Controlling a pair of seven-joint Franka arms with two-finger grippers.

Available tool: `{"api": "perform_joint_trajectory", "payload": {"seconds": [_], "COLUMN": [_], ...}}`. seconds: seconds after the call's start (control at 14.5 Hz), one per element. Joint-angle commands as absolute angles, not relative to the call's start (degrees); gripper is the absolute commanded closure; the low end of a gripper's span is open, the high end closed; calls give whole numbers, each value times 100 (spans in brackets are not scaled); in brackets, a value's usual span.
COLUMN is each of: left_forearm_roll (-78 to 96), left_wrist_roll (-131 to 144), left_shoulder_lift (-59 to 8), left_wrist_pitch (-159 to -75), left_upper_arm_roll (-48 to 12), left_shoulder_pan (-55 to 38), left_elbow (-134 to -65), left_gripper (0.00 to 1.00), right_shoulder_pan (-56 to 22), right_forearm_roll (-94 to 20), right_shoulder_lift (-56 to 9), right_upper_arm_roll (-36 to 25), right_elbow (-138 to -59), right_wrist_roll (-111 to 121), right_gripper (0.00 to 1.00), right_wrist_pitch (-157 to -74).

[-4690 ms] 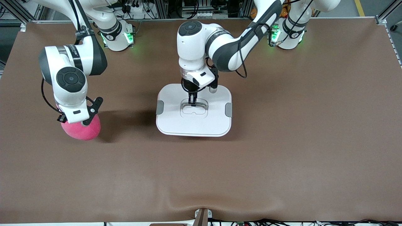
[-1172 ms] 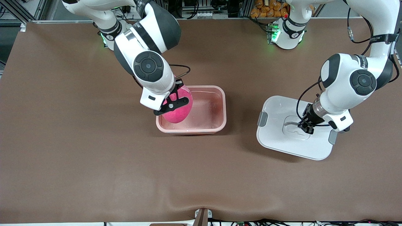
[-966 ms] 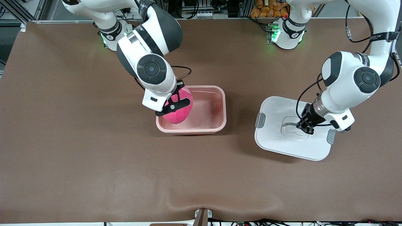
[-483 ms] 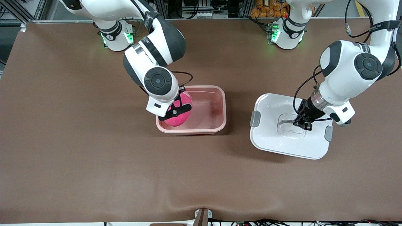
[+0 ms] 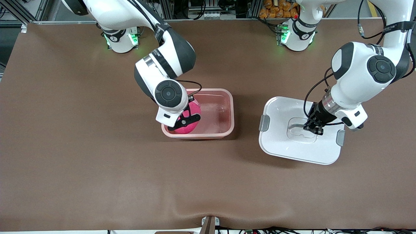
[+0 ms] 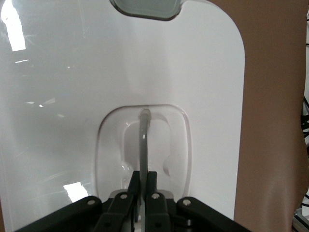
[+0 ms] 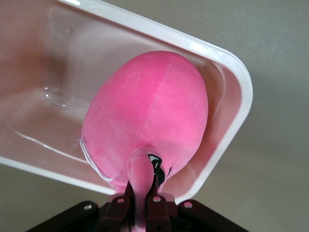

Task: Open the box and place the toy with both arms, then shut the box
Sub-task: 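Lower the pink toy into the pink box with the right gripper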

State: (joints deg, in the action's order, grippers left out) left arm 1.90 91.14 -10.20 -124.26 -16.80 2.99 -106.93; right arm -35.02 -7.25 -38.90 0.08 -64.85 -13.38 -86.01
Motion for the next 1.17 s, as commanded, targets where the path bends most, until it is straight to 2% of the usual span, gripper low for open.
{"api": "perform_joint_trajectory", "payload": {"seconds": [0.0,0.41,0.62,0.97,1.1], "left_forearm_roll": [352,483,895,949,949], "left_wrist_roll": [8974,8694,8272,8121,8121], "left_shoulder_lift": [-879,-888,-879,-870,-870], "left_wrist_pitch": [-12278,-12165,-12077,-12041,-12041], "left_upper_arm_roll": [-1714,-1696,-1714,-1714,-1714], "left_shoulder_pan": [360,466,773,782,773], "left_elbow": [-10696,-10696,-10696,-10696,-10688], "left_gripper": [100,100,100,100,100], "right_shoulder_pan": [-3551,-3858,-4025,-4192,-4262], "right_forearm_roll": [-668,-703,-729,-826,-826], "right_shoulder_lift": [-4025,-4183,-4245,-4429,-4508], "right_upper_arm_roll": [9,9,9,18,18], "right_elbow": [-6512,-6732,-6864,-7005,-7005], "right_wrist_roll": [-1389,-1468,-1485,-1986,-2083], "right_gripper": [100,100,100,100,100], "right_wrist_pitch": [-8927,-9754,-10325,-11319,-11469]}}
